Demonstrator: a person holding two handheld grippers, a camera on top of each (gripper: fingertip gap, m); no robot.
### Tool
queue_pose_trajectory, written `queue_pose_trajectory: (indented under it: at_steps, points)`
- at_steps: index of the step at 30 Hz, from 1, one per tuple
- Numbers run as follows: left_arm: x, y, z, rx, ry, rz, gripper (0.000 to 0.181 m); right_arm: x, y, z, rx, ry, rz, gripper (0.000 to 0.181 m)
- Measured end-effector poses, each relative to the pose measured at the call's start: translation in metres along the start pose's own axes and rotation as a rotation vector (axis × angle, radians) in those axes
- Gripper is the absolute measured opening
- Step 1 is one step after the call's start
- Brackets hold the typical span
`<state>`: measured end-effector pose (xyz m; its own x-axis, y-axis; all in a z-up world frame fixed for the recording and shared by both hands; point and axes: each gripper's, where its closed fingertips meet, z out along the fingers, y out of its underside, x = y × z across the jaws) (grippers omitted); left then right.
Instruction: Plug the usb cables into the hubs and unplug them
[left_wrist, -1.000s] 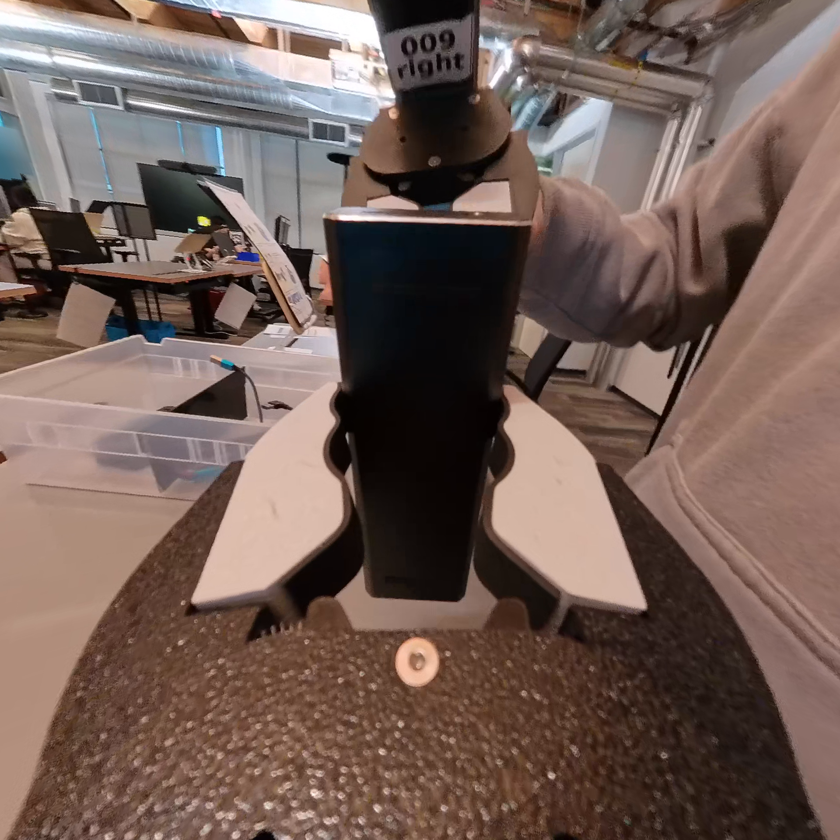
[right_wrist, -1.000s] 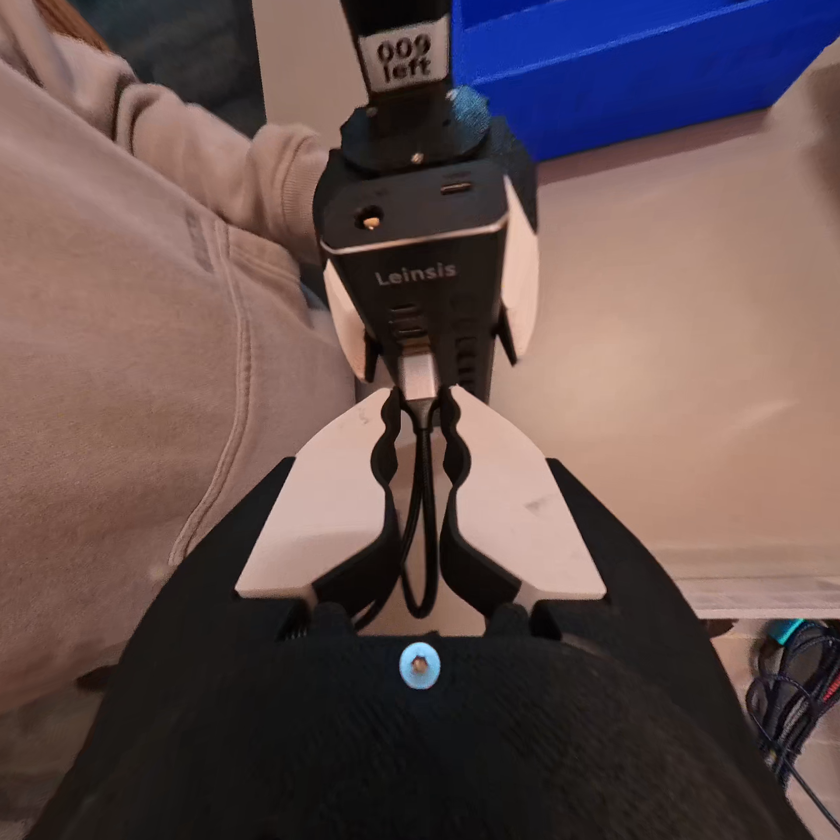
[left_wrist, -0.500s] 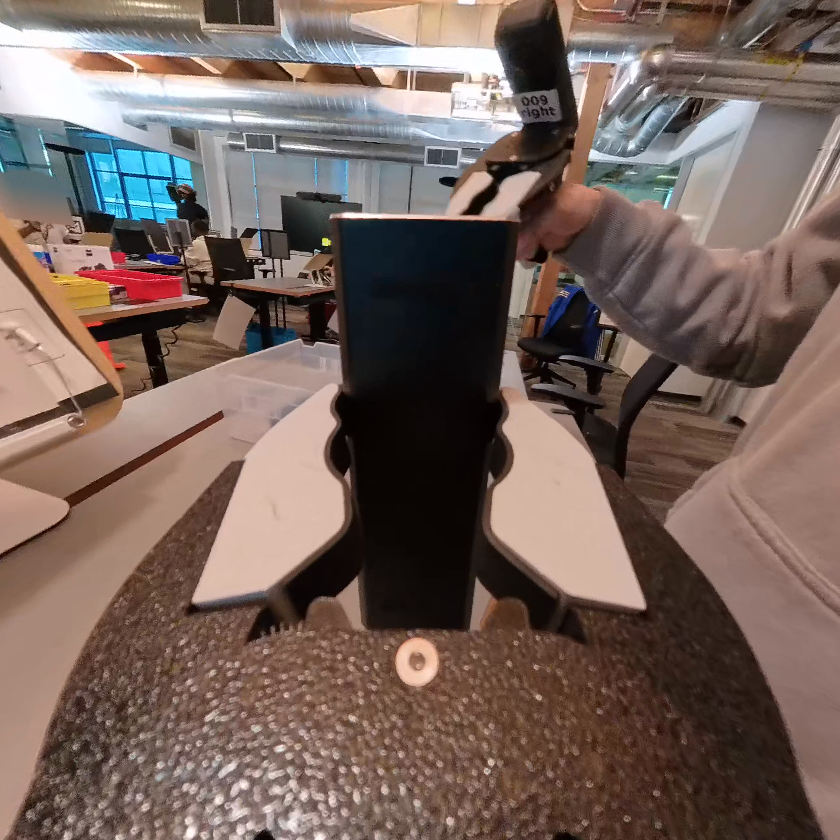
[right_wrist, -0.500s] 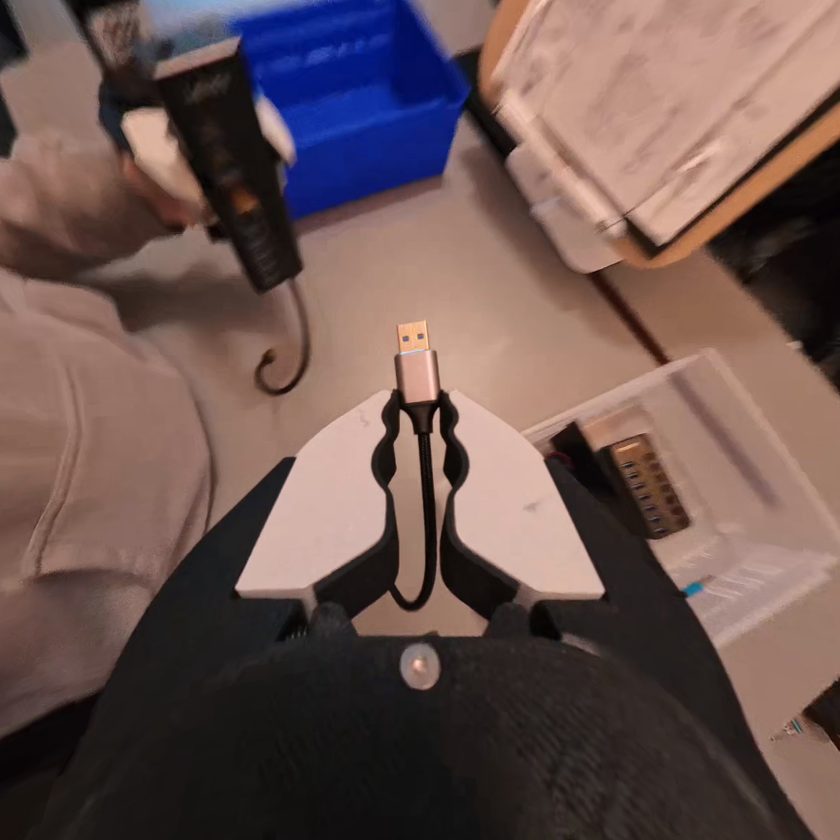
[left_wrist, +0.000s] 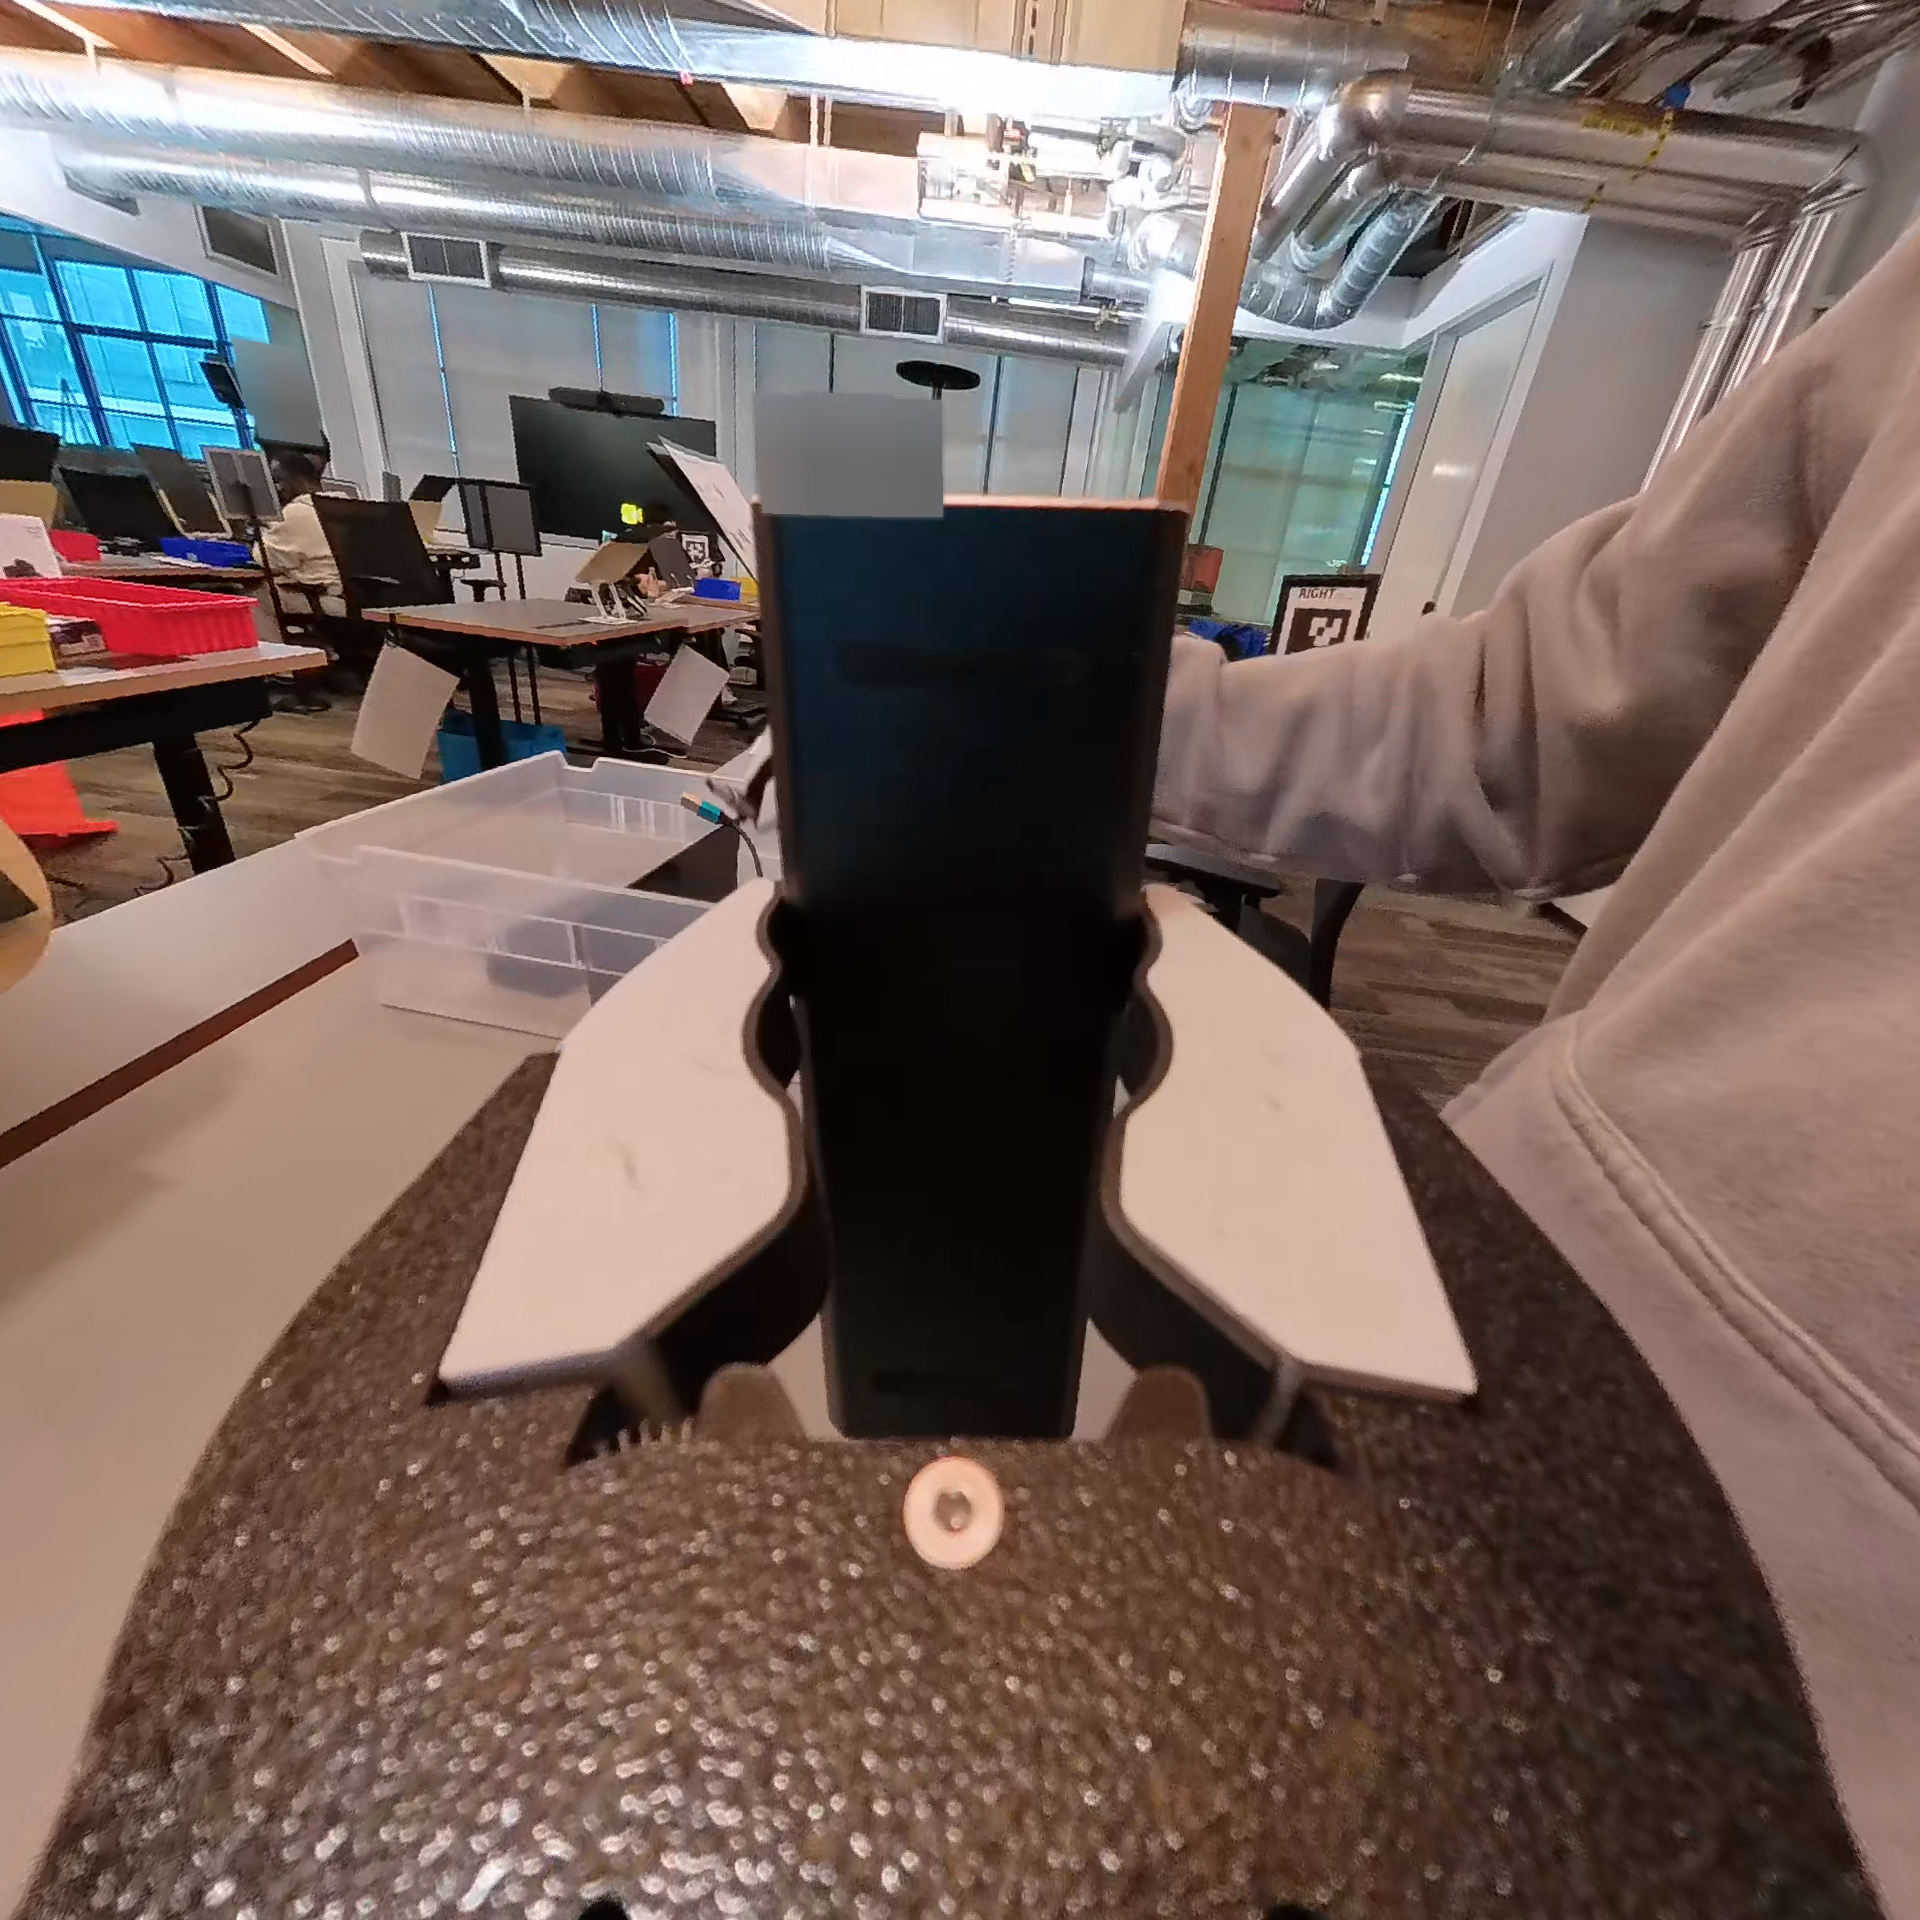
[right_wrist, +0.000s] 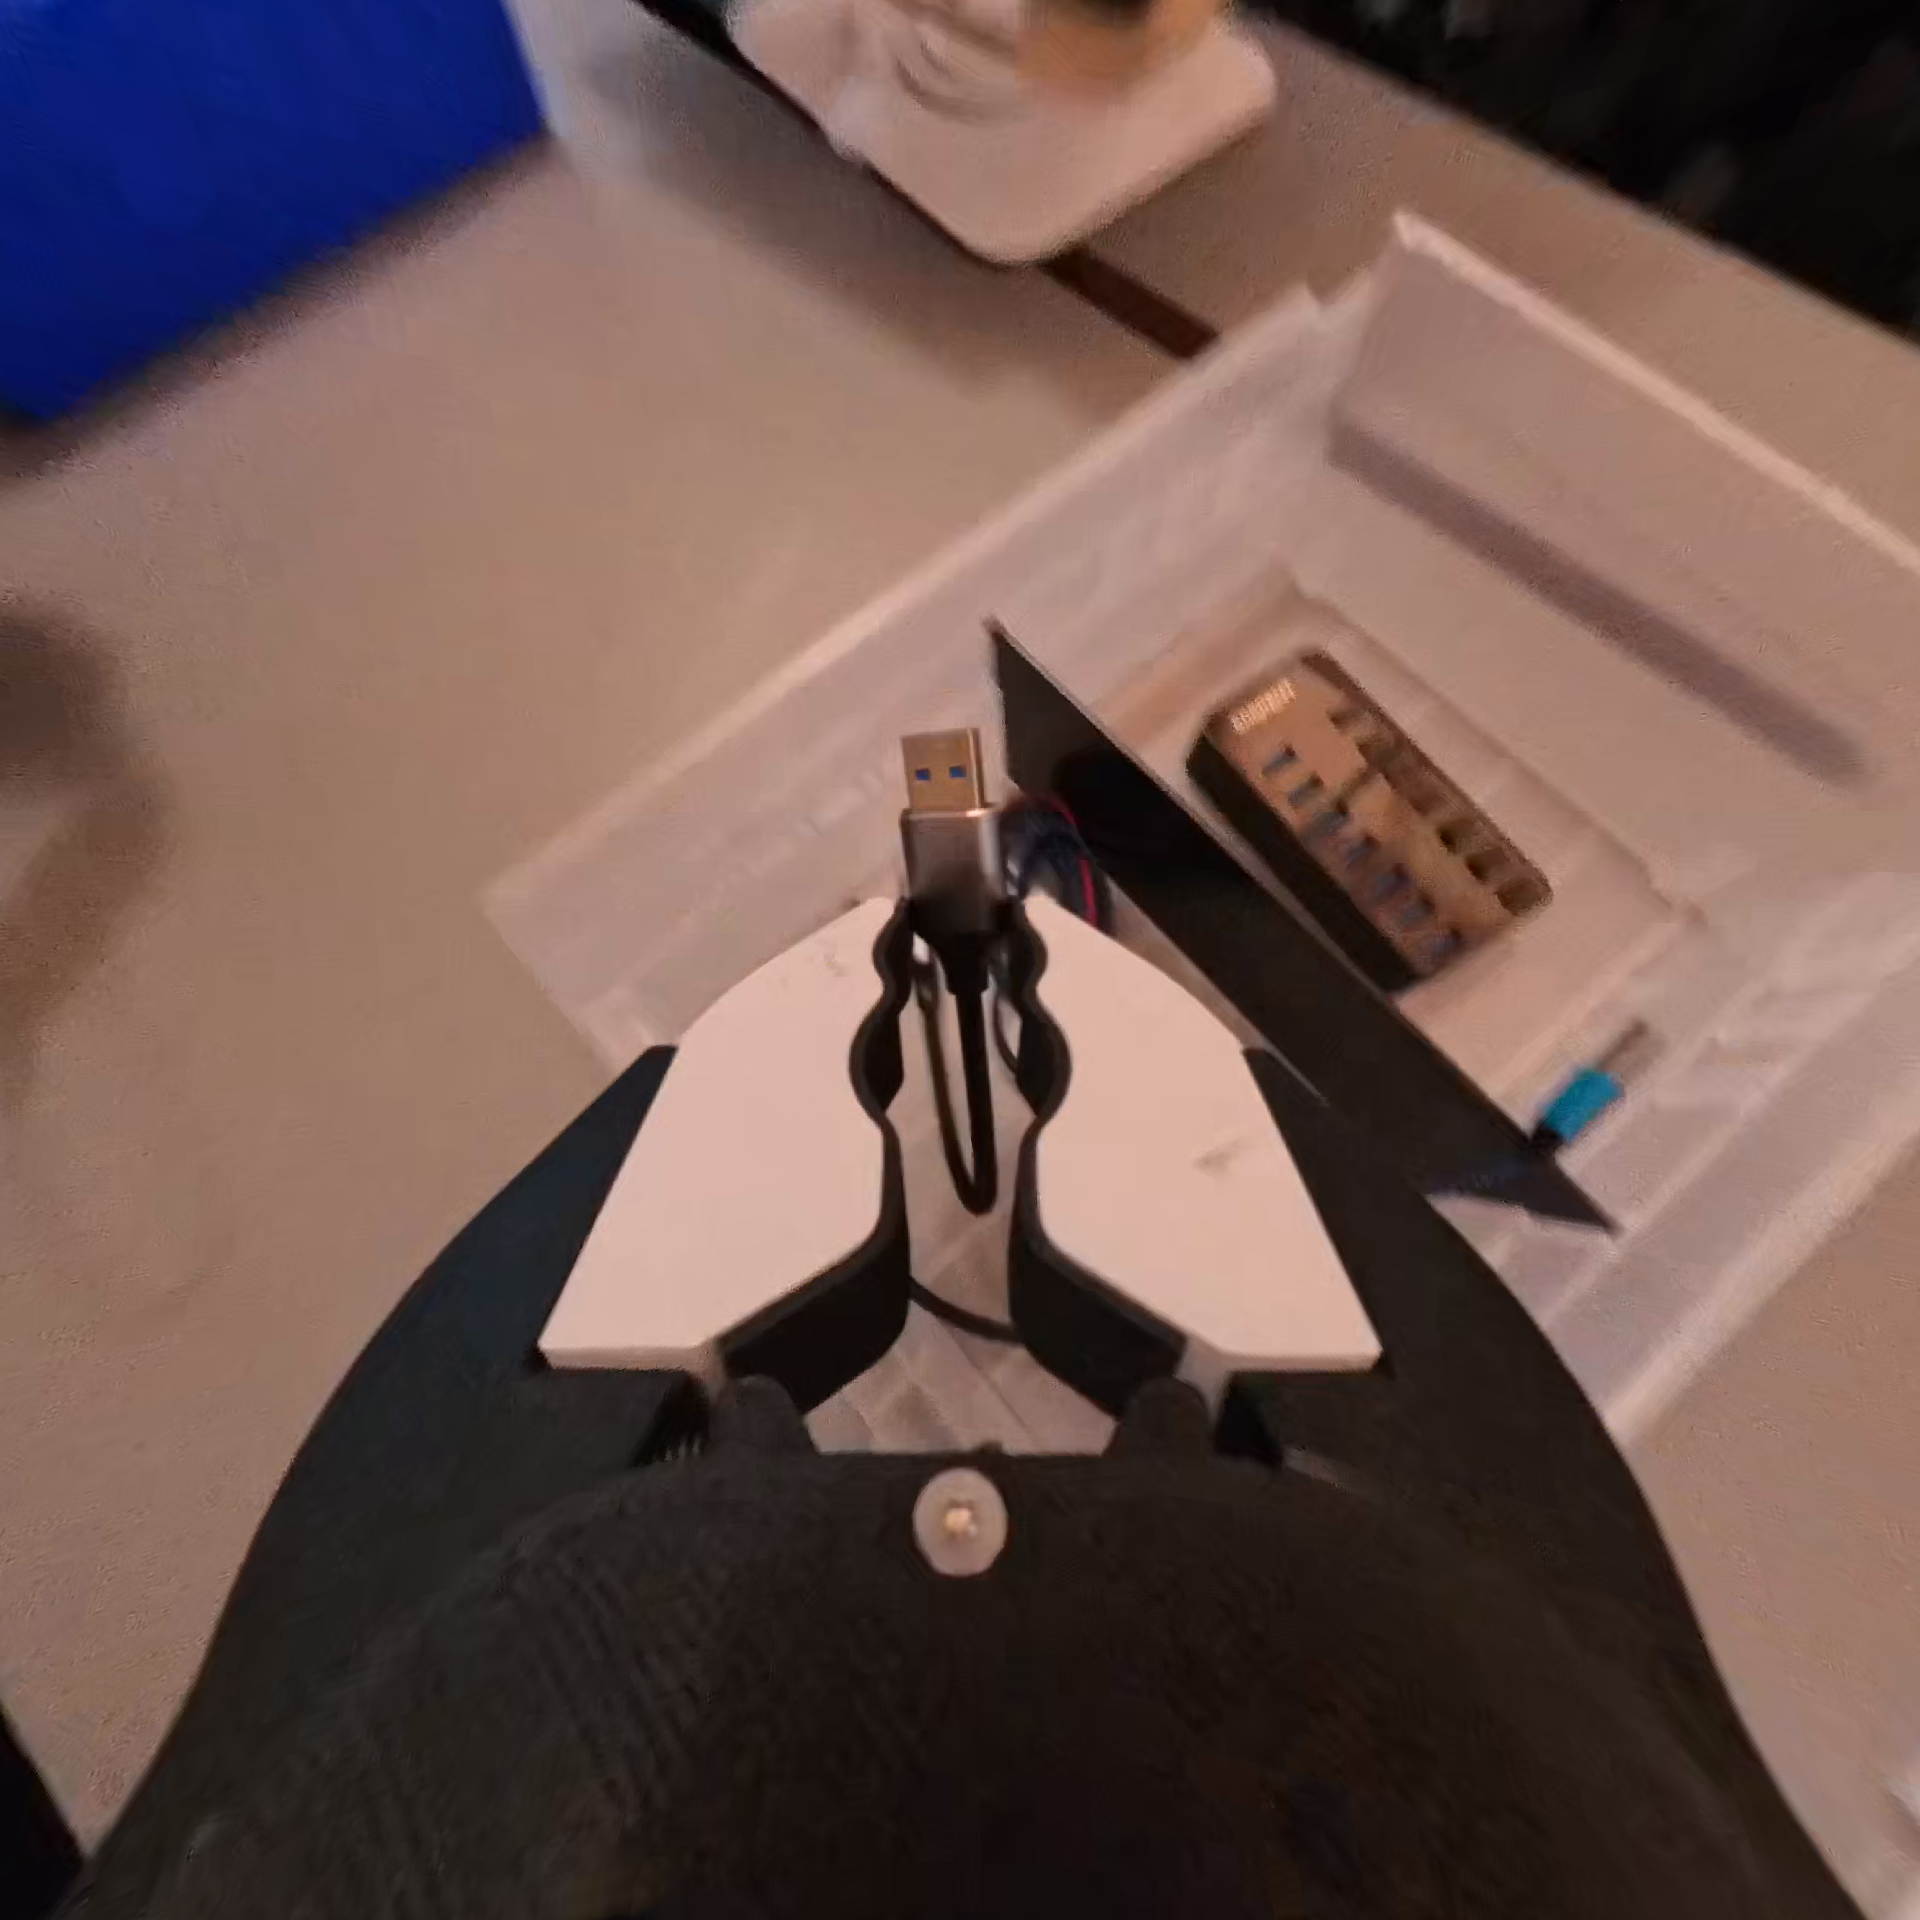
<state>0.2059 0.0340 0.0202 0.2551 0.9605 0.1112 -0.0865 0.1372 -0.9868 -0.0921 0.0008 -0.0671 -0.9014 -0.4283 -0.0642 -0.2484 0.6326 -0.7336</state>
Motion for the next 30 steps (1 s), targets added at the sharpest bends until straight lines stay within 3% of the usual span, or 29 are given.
queue_pose_trajectory:
  at_steps: [3,5,6,10,12,17,20,24,27,30]
  points:
    - [-0.003,0.003,-0.001,-0.006,-0.005,-0.015,0.06,0.047,0.062,0.005,-0.295,0.237,0.134,0.043]
    - [-0.008,0.005,-0.001,-0.001,-0.018,-0.032,0.06,0.054,0.078,-0.003,-0.377,0.287,0.143,0.051]
    - [-0.01,0.007,-0.001,0.0,-0.024,-0.038,0.06,0.055,0.074,-0.008,-0.354,0.312,0.141,0.049]
    - [-0.016,0.013,-0.001,-0.004,-0.045,-0.054,0.06,0.05,0.037,-0.034,-0.199,0.419,0.159,0.073]
    - [-0.017,0.014,0.0,-0.004,-0.053,-0.05,0.06,0.015,0.011,-0.032,-0.092,0.32,0.142,0.074]
    - [-0.013,0.015,0.008,-0.015,-0.012,-0.01,0.06,-0.165,-0.065,-0.01,0.23,-0.271,-0.02,0.061]
    - [-0.005,0.011,0.014,-0.004,0.044,0.02,0.06,-0.233,-0.089,-0.004,0.321,-0.377,-0.195,0.056]
    - [0.004,0.004,0.021,0.019,0.1,0.046,0.06,-0.276,-0.1,0.01,0.306,-0.487,-0.245,0.044]
    - [0.005,0.002,0.022,0.017,0.113,0.052,0.06,-0.283,-0.105,0.018,0.32,-0.474,-0.278,0.025]
    - [0.005,0.001,0.019,0.025,0.11,0.048,0.06,-0.289,-0.107,0.019,0.335,-0.481,-0.301,0.017]
